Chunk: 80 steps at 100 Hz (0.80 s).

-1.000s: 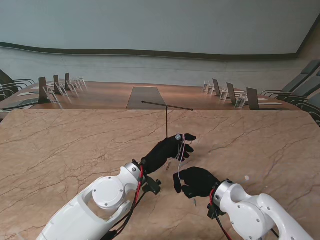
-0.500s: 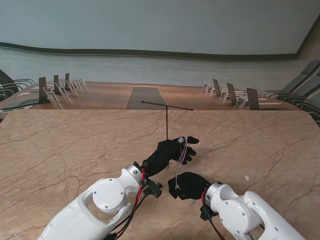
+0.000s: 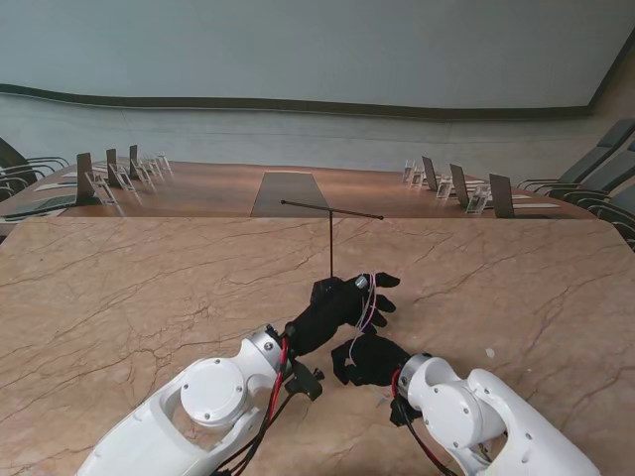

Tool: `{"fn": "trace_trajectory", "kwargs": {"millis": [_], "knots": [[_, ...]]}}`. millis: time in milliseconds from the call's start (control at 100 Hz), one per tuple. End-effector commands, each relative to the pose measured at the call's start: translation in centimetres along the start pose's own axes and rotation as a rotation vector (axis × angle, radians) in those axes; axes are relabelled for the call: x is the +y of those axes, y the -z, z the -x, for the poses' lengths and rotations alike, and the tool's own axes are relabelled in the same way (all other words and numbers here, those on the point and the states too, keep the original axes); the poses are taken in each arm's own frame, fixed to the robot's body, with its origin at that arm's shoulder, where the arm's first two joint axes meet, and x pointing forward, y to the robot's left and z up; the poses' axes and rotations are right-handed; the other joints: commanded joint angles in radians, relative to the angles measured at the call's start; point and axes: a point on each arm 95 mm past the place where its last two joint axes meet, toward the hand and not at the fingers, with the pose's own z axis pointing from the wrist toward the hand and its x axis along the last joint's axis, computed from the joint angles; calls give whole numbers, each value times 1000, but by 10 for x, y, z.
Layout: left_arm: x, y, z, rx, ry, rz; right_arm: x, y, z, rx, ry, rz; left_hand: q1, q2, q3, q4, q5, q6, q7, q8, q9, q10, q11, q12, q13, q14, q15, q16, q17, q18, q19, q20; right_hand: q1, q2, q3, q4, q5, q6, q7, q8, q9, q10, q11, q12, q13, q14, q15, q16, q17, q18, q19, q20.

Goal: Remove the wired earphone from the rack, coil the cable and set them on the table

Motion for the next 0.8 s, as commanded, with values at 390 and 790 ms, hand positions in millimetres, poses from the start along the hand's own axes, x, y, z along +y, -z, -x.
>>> {"fn": "trace_trajectory", "kwargs": {"millis": [390,790], "knots": [[7,13,-9,26,25,27,15,-19,8,-33,-19,50,4,30,-16,1,-30,-55,-21,21,-11,-12,18,21,41,14,34,45,66,80,77,24,20,41,-27,30,-2,-4,77,-25,-17,119,70,31,22,11,80,31,20,-50,83,39],[10,22,-8,13,30,48,51,-38,24,-56,-16,171,-2,31,-17,1,-27,-52,-22,22,-4,-2,28,22,71,43,71,67,107,100,120,41,16,48,-36,42,-6,-12,82,-32,-14,115,78,45,28,16,99,40,28,-53,105,60]]}}
